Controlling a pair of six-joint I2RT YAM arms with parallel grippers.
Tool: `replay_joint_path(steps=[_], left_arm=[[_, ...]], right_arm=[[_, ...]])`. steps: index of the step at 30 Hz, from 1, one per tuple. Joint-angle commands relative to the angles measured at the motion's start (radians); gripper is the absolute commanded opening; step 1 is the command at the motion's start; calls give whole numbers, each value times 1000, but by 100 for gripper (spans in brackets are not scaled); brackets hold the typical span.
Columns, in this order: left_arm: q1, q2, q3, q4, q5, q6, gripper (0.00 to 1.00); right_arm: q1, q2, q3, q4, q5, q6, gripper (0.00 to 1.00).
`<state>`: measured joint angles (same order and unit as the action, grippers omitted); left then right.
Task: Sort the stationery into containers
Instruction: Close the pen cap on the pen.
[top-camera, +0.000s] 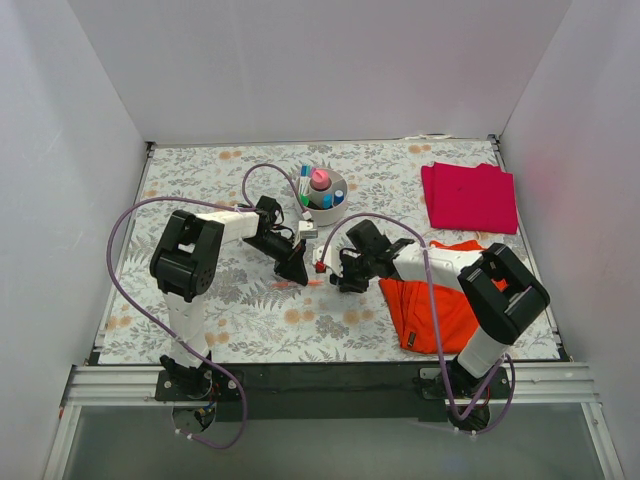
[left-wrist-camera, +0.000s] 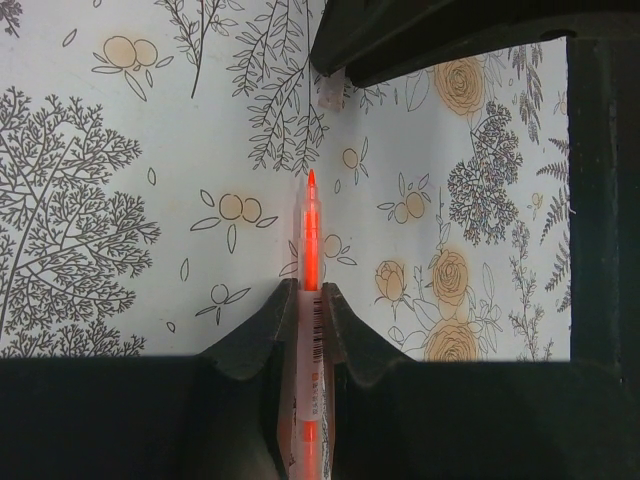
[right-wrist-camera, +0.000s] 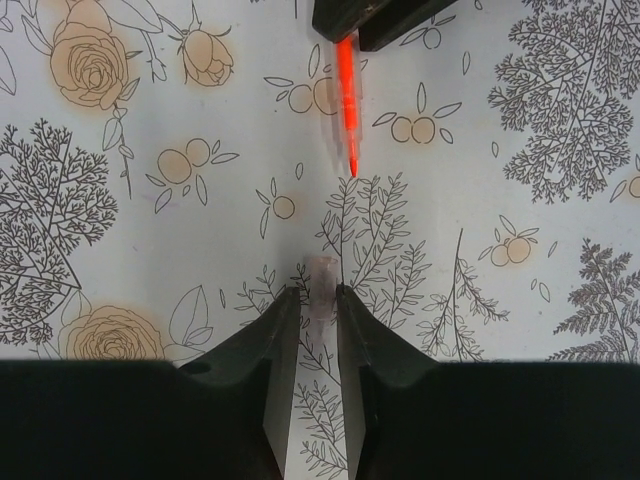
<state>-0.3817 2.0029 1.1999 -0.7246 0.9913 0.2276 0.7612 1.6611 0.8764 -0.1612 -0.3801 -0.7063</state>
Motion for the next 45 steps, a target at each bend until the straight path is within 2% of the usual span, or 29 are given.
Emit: replay_joint_path(steps=[1,18,28,45], left_arm=[[6,-16,3,31,-118,33,0],[6,-21,3,-7,-100,56,0],[6,-21,17,-27,-92,61,0],[6,-29,7,-38,-79,64,0]], right_arm=[[1,57,-10,-159,-26,-18,30],[-13,58,-47,-162,50,-18,32],[-17,134,-28,-255,-16,-51,29],[-26,163,-59,-293,27,-42,28]])
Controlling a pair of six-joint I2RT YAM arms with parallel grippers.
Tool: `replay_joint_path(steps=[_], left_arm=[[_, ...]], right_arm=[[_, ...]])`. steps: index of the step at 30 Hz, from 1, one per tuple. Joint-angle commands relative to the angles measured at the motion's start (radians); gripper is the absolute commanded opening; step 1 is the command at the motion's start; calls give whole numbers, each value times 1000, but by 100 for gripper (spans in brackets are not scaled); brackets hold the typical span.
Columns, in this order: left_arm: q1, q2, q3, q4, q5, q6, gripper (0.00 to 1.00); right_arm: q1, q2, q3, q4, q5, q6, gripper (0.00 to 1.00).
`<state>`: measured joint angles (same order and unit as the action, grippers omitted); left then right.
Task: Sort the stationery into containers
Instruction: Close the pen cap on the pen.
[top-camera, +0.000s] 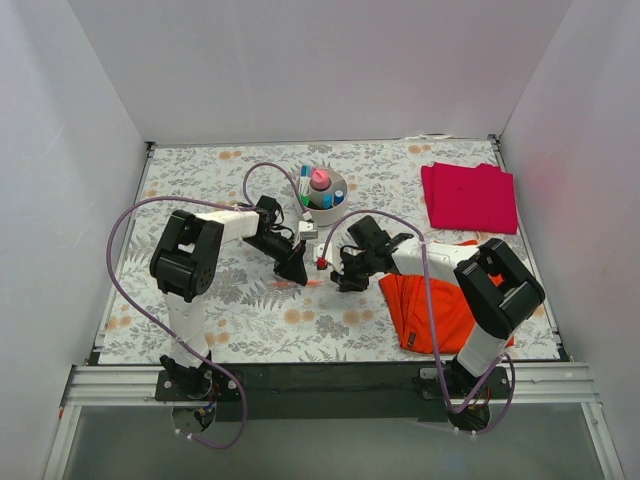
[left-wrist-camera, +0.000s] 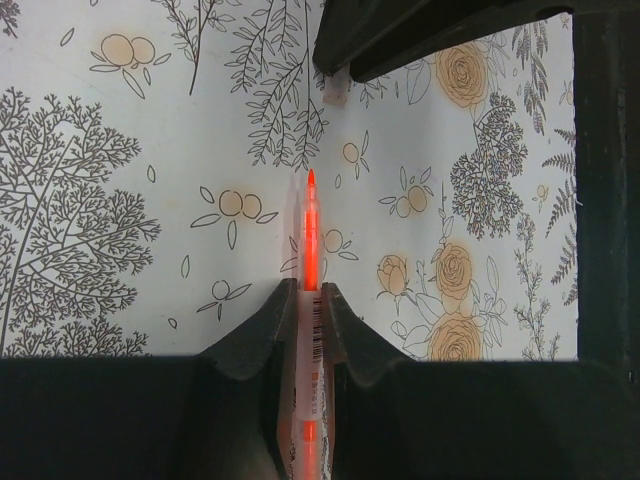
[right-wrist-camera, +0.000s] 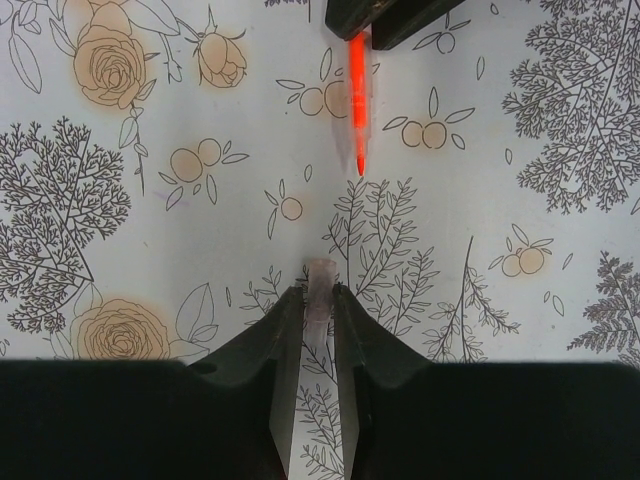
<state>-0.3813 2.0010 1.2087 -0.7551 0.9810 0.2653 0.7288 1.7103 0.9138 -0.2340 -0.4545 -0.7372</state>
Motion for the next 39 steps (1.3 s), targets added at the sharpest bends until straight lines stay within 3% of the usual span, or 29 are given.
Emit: replay_joint_path(steps=[1,2,5,17,27,39], left_arm=[[4,-27,-1,-13,-68,31,0],[4,-27,0,-16,-67,32,0],[1,-27,6,-41,-45,38,0],[-4,-71,9,-118,132,-60,0],[-4,-39,-6,-66,180,-112,0],[-4,-2,-43,-7,176,-143,0]], right_arm=[[7,118,-98,-220,102,-10,28],[6,123,-102,-220,106,-11,25],[6,135,-95,-235,97,-21,2],[15,-31,-7,-174,138,-45,1],[46,-44,-12,-27,171,-77,1],[72,-55,31,2,149,-41,1]])
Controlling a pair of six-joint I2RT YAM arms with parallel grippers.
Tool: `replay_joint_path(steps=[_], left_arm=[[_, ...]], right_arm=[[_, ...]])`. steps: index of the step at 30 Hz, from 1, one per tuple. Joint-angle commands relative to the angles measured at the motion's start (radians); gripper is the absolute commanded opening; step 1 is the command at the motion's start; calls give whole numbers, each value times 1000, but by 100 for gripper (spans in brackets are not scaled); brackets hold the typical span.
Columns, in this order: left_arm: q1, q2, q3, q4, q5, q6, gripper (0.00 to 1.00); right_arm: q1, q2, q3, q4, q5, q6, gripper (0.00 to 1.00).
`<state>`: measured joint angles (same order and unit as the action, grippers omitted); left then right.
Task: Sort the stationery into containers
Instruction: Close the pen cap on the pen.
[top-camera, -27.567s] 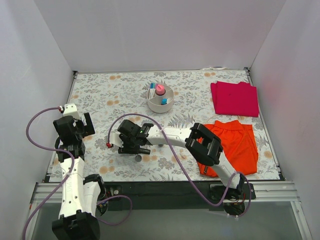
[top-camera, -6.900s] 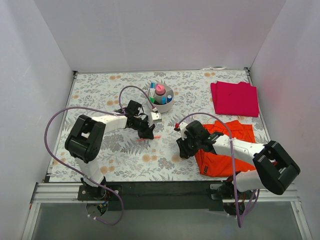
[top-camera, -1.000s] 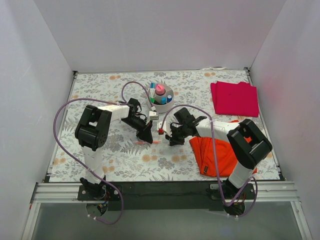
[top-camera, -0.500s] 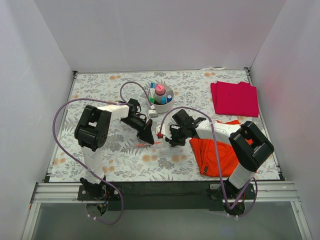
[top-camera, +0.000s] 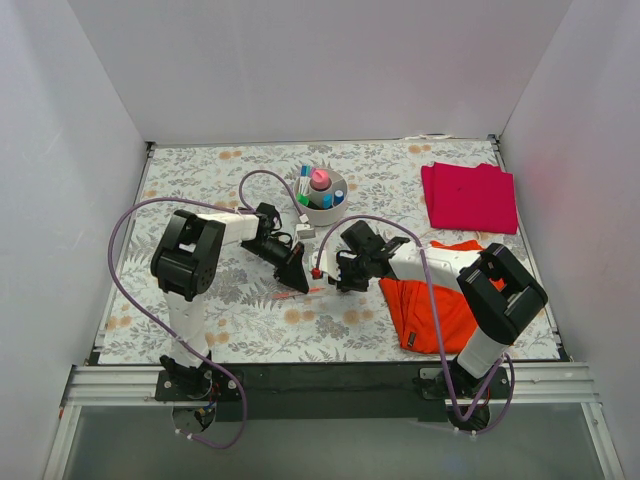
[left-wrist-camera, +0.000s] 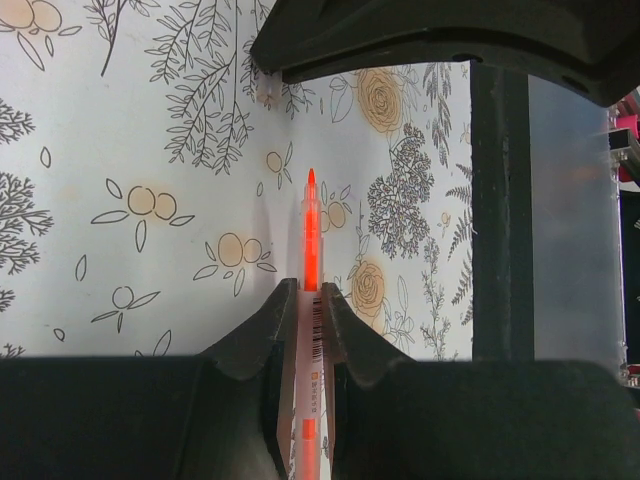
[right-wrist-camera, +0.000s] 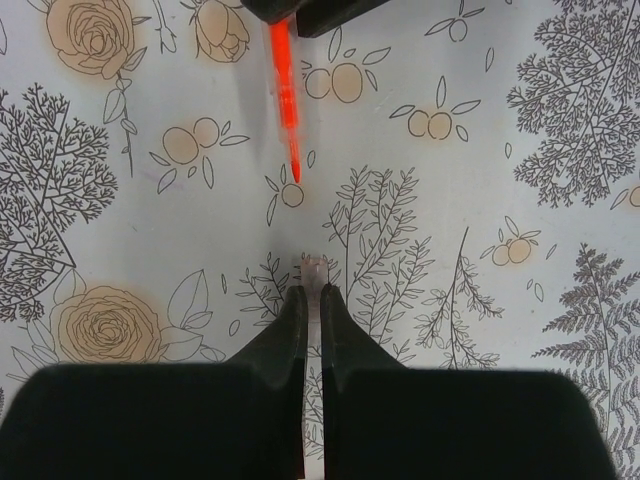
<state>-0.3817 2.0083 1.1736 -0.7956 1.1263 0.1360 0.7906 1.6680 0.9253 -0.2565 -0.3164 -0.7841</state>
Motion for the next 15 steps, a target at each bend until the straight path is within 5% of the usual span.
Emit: replay_joint_path(steps=[1,15], left_arm=[[-3,-8,-6,35,32,-15,0],[-3,20,12,58,12,-68,0]], right_arm=[[12,-14,23,28,4,9,1],[42,-13,81,43,-33,31,1]])
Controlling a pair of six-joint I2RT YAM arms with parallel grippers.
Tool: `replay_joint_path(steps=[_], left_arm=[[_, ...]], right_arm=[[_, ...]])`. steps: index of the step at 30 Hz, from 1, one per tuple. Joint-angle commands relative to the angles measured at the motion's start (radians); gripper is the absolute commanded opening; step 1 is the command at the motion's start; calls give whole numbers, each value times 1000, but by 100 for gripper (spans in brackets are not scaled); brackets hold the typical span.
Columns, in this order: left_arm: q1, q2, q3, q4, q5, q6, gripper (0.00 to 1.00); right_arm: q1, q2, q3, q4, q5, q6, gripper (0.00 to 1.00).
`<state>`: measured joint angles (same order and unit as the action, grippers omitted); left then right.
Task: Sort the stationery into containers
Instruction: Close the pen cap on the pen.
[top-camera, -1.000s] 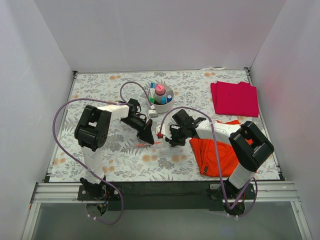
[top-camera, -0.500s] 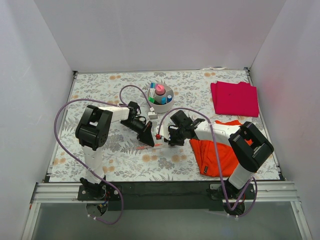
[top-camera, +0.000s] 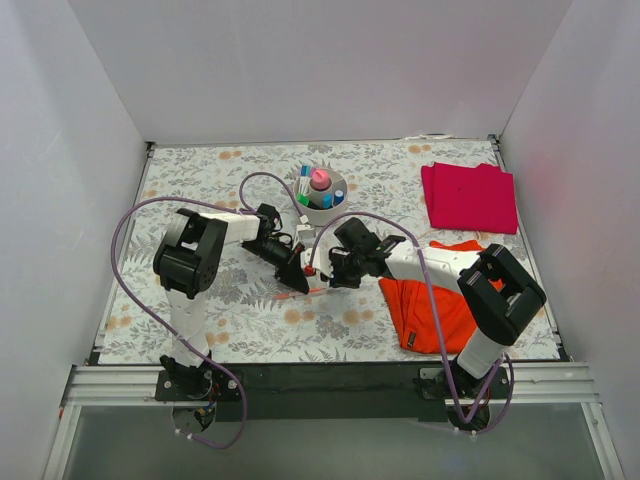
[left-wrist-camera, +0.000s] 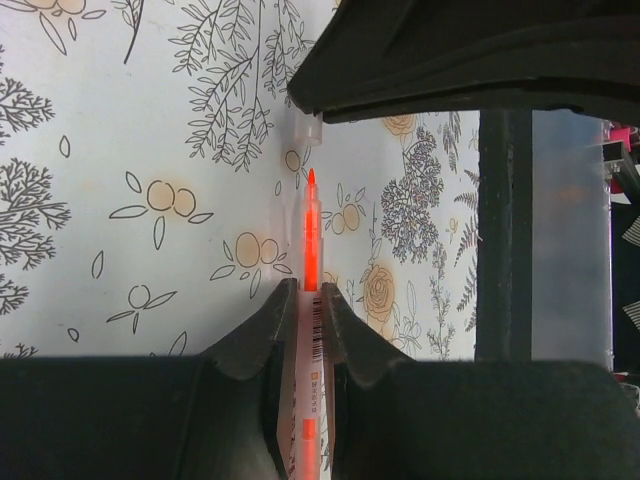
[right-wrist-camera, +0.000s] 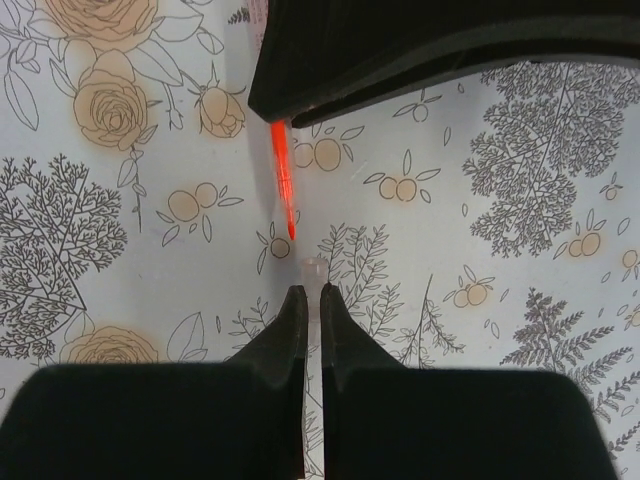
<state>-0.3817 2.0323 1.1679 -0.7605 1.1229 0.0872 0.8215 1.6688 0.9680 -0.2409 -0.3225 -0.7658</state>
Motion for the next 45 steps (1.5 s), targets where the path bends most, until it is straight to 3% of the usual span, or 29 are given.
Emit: replay_joint_path(steps=[1,45], left_arm=[[-3,-4,18,24,17,-23,0],[-3,0,21,4,8,-9,0]], right_arm=[[10,-15,38,26,-29,10,1],[39,-7,-15,28,3,6,1]])
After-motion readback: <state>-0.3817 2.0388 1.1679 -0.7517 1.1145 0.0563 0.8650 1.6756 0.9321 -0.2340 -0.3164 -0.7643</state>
